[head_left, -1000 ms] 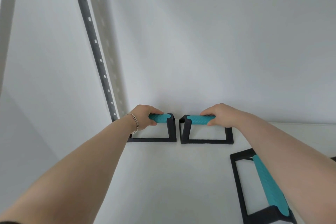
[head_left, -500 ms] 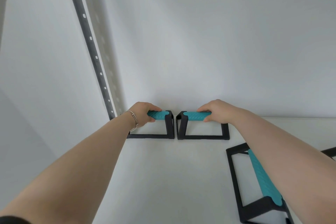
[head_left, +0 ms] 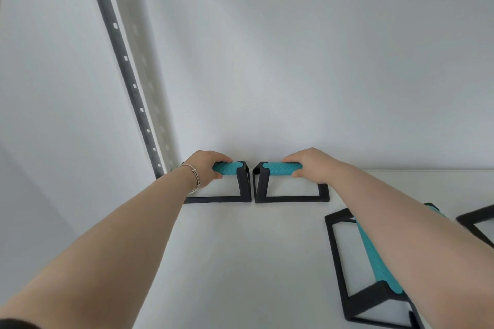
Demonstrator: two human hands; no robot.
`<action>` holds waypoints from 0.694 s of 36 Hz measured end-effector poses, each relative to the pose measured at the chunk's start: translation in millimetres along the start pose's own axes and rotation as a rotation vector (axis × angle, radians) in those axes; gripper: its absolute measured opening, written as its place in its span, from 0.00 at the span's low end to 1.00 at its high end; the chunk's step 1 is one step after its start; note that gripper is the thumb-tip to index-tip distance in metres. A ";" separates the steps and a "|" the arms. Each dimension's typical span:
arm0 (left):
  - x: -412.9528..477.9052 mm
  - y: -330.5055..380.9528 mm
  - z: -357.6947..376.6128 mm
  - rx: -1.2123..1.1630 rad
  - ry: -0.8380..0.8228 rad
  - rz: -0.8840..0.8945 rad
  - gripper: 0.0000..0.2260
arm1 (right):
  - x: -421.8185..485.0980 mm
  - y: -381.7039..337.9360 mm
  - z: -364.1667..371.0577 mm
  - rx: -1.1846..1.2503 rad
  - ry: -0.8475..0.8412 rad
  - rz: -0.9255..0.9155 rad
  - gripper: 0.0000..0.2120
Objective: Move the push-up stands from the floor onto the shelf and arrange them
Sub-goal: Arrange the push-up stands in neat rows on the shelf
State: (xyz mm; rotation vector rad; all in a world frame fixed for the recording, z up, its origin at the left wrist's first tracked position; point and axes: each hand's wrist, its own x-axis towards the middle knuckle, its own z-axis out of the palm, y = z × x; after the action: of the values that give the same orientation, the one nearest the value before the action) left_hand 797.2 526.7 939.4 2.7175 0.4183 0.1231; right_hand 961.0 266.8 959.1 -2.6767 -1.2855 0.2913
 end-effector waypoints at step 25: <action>-43.4 35.1 43.6 0.383 0.267 -0.024 0.25 | -37.6 -24.1 46.1 -0.240 0.381 0.063 0.22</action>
State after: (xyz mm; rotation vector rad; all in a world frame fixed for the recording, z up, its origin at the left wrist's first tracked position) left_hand 771.7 466.7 911.7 3.0815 0.6043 0.4443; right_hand 908.7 254.8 923.9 -2.7813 -1.1807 -0.3745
